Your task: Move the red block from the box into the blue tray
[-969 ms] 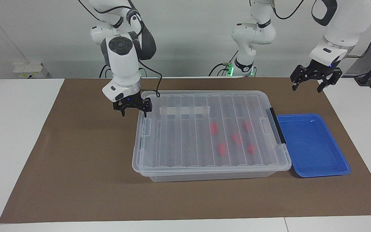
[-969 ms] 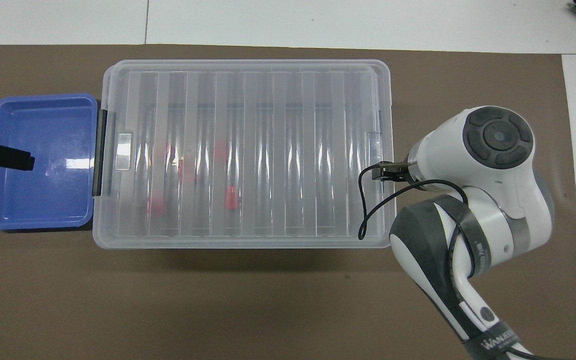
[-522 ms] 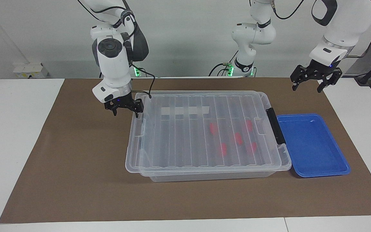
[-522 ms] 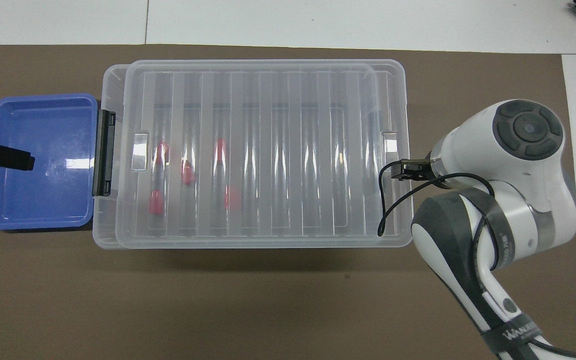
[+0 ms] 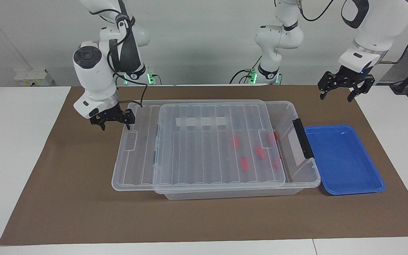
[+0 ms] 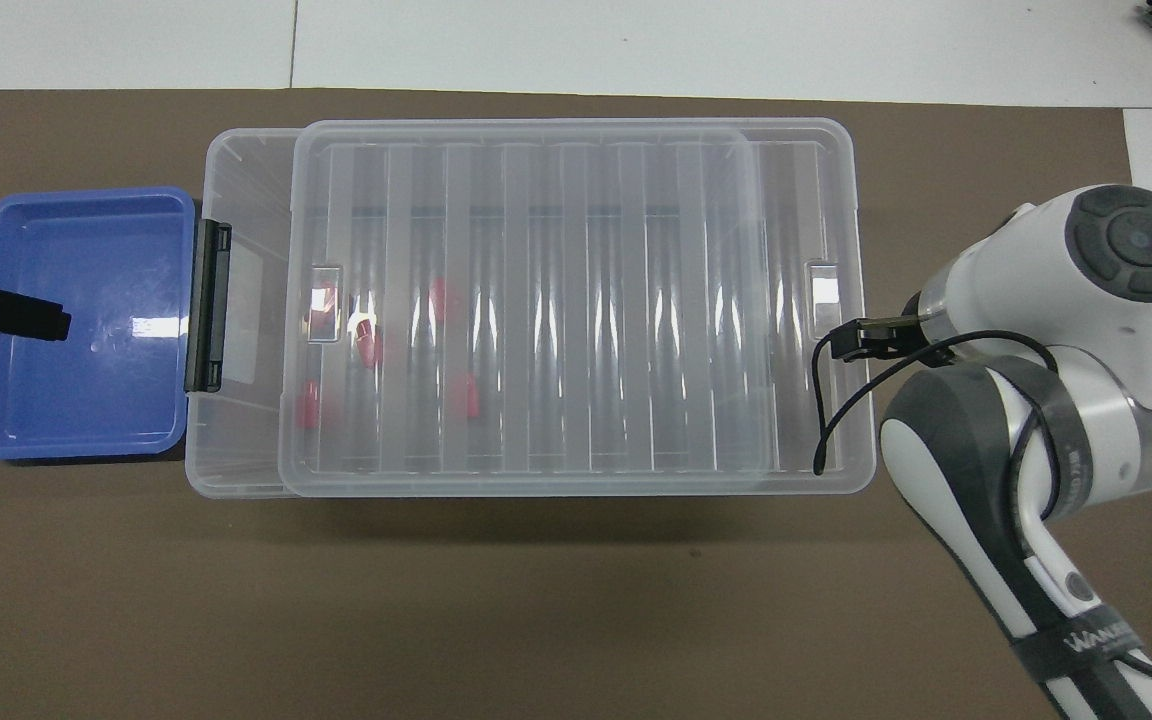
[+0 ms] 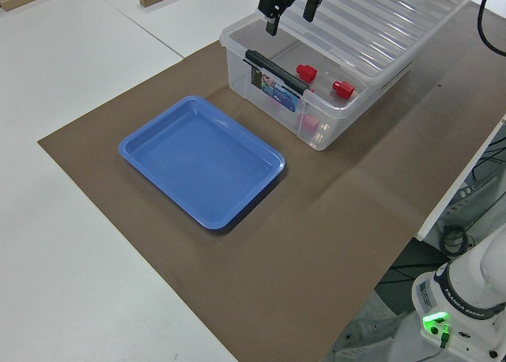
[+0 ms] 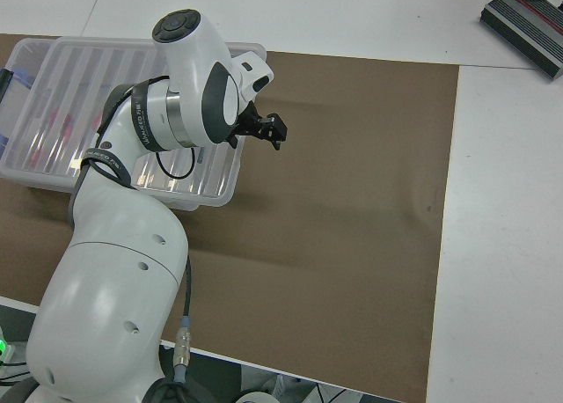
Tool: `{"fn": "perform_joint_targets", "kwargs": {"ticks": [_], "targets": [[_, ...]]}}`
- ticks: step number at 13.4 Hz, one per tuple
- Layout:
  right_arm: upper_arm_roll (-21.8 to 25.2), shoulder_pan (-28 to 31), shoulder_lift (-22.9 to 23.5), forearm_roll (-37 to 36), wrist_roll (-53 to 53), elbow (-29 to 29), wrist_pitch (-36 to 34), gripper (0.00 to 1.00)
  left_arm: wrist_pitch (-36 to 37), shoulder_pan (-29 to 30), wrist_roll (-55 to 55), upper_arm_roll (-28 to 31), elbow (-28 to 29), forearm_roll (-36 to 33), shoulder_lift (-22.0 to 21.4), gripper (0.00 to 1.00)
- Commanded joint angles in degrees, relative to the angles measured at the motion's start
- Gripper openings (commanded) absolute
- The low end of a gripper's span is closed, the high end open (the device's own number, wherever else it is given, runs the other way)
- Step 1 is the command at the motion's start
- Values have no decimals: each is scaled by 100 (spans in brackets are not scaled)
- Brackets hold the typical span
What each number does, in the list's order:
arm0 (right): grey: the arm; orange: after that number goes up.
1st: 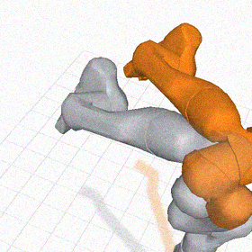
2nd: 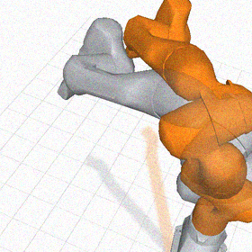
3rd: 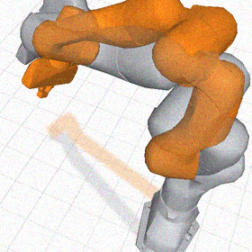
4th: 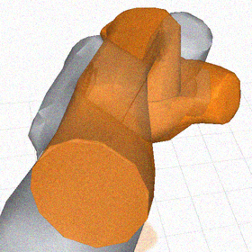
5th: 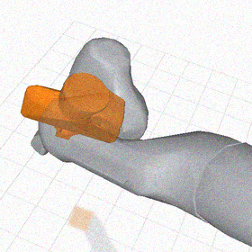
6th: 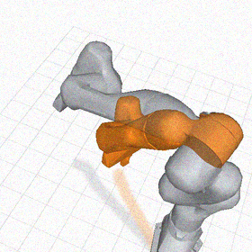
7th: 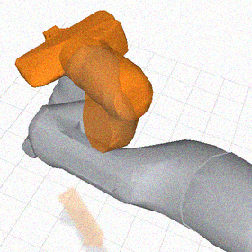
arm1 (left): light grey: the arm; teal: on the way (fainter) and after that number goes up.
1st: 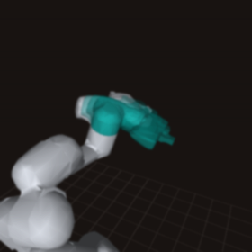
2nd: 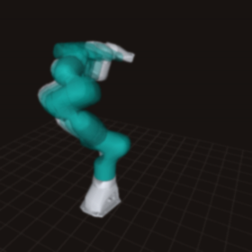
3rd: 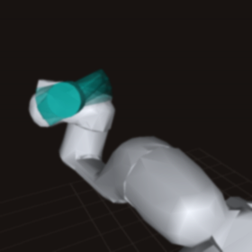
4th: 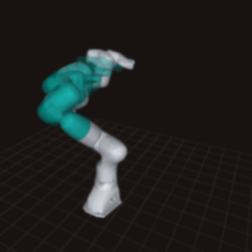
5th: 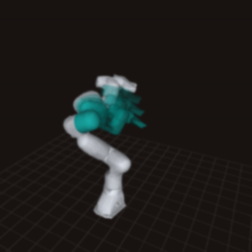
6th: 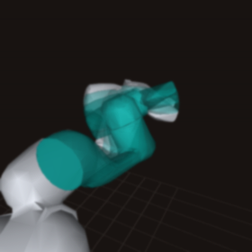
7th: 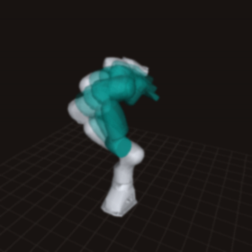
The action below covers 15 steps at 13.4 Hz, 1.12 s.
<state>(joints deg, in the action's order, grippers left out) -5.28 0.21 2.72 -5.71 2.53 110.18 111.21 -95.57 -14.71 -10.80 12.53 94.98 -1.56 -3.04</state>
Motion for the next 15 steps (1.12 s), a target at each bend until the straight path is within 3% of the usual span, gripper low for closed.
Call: {"fn": "perform_joint_targets", "kwargs": {"ticks": [1, 2, 6, 9, 12, 15], "targets": [[-53, 286, -158, -88, -498, 179, -29, 100, 248, -32, 43, 21, 109, 50, -144, 100], [-53, 304, -158, -88, -578, 179, -3, 100, 223, -23, 235, 21, 74, 85, -136, 100], [-53, 620, -149, -88, -1131, 214, 85, 100, -478, -487, 3342, -155, 240, 121, -136, 100], [-53, 752, -149, -88, -1264, 214, 120, 100, -1023, -909, 4434, -155, 363, 121, 179, 100], [-53, 893, -149, -88, -1483, 241, 138, 100, -1637, -1208, 4692, -137, 669, 94, 706, 100], [-53, 937, -140, -88, -1528, 232, 147, 100, -2718, -1359, 4868, -146, 1302, 59, 980, 100]]}}
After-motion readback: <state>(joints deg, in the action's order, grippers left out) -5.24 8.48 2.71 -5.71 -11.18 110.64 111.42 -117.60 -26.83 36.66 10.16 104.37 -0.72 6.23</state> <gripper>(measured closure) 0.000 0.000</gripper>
